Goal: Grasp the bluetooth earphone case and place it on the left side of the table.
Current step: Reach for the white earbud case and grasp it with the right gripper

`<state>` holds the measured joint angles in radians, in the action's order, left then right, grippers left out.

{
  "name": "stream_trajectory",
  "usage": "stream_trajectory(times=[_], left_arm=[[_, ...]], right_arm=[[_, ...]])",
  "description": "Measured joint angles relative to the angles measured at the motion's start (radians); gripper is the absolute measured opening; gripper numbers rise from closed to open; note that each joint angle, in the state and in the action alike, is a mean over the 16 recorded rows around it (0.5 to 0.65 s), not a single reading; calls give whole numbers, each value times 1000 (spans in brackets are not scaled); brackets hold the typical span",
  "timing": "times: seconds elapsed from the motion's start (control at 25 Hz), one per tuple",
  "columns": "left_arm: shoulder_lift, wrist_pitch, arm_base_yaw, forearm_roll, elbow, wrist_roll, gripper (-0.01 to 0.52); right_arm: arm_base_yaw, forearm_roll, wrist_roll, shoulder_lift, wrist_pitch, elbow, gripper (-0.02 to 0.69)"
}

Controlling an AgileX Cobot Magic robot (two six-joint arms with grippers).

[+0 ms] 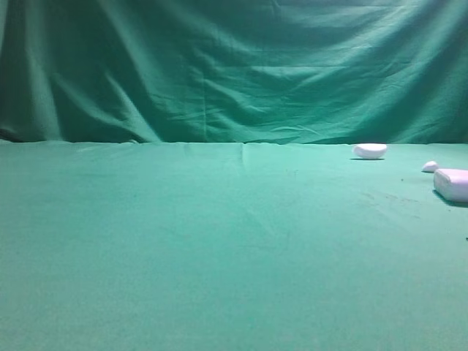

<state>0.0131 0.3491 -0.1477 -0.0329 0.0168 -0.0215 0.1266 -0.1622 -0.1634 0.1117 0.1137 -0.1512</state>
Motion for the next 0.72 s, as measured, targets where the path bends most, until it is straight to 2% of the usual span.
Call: stream_trajectory(times=[0.36, 0.72], left_arm=[[0, 0, 0, 0, 0, 0, 0], [0, 0, 0, 0, 0, 0, 0]], right_arm=[[0, 69, -99, 346, 343, -234, 0], [25, 126, 5, 756, 527, -413, 0]])
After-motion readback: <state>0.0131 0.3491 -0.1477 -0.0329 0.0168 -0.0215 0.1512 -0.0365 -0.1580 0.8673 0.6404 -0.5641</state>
